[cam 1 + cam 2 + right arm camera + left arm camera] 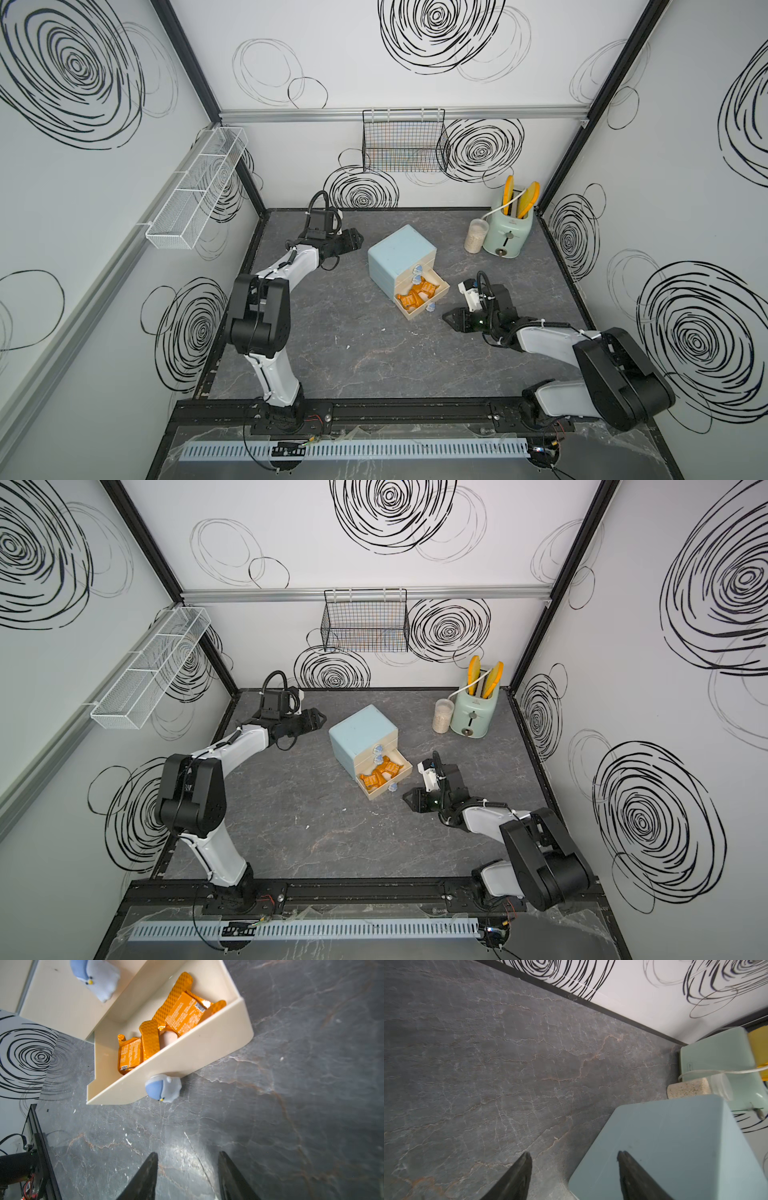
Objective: Place the cookies into the drawer by color
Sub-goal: Close the drawer in the storage box.
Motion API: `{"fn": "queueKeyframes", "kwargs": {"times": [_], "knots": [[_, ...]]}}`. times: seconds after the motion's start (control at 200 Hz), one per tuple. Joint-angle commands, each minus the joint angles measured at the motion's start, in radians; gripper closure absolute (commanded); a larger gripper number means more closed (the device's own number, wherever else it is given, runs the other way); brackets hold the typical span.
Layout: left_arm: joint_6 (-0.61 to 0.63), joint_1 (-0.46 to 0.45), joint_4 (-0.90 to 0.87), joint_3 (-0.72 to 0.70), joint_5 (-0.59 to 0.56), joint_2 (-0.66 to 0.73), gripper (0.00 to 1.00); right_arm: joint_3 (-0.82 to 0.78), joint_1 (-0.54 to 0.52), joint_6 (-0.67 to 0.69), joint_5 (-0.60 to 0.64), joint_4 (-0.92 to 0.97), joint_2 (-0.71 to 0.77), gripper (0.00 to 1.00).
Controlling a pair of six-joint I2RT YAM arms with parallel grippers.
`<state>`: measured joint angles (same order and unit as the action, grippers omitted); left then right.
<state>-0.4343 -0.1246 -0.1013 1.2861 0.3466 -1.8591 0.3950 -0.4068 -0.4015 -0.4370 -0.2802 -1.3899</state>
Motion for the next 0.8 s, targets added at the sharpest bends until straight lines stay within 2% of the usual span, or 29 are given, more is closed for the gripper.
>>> {"fn": "queueKeyframes", "kwargs": {"times": [0.0, 0.23, 0.41, 0.49, 0.795], "knots": [[-0.023, -0.022, 0.04, 0.032, 0.038, -0.057, 0.36, 0.049, -0.027, -0.011, 0.05, -0.042, -0.046, 0.57], [-0.013, -0.053, 0.025, 0.079, 0.071, -0.139, 0.39, 0.109, -0.054, -0.006, 0.087, -0.051, -0.145, 0.64], [0.003, -0.075, -0.006, 0.102, 0.079, -0.171, 0.39, 0.146, -0.063, 0.005, 0.101, -0.058, -0.203, 0.64], [0.04, -0.092, -0.017, 0.094, 0.077, -0.173, 0.39, 0.165, -0.064, 0.01, 0.108, -0.057, -0.226, 0.64], [0.054, -0.123, -0.009, 0.021, 0.111, -0.144, 0.4, 0.237, -0.069, 0.024, 0.109, -0.053, -0.297, 0.63]]}}
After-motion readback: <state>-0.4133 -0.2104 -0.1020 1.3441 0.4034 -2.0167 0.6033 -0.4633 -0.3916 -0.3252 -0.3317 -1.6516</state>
